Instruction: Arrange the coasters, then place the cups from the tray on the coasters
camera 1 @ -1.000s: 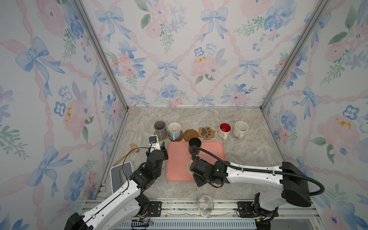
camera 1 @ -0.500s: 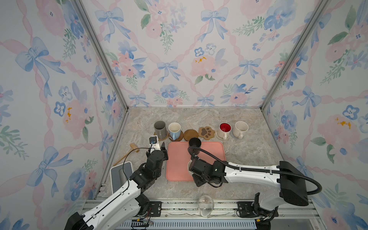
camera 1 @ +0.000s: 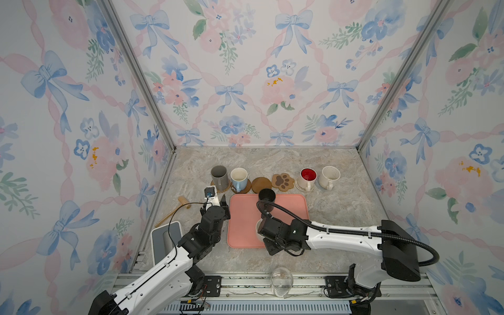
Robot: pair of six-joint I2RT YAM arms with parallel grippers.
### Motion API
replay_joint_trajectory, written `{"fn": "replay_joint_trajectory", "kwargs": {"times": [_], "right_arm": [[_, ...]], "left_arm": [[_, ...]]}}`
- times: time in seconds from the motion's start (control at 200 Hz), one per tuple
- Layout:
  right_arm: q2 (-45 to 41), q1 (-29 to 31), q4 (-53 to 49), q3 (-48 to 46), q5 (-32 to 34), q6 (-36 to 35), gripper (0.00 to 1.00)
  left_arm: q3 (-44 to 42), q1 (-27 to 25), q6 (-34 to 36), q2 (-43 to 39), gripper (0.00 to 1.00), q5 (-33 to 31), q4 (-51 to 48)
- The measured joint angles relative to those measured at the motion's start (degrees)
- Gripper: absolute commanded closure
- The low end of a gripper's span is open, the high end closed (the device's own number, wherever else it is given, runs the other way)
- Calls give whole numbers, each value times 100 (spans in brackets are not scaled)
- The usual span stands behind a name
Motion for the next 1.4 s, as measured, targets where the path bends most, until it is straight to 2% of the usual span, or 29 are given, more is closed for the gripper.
{"fn": "replay_joint_trajectory", "kwargs": {"times": [0.36, 0.78, 1.075, 1.4], "right_arm": [[-44, 7, -658, 223, 420, -4, 100], [-850, -120, -1224, 181, 1016, 17, 100], [-1152, -664, -1445, 122, 1292, -24, 100], [-1353, -1591, -1250, 103, 1314, -686, 100]], "left_arm": [[0, 0, 0, 0, 57, 28, -2], [0, 0, 0, 0, 57, 52, -2], [0, 0, -2, 0, 57, 107, 0], [0, 0, -2, 2, 57, 197, 46]]}}
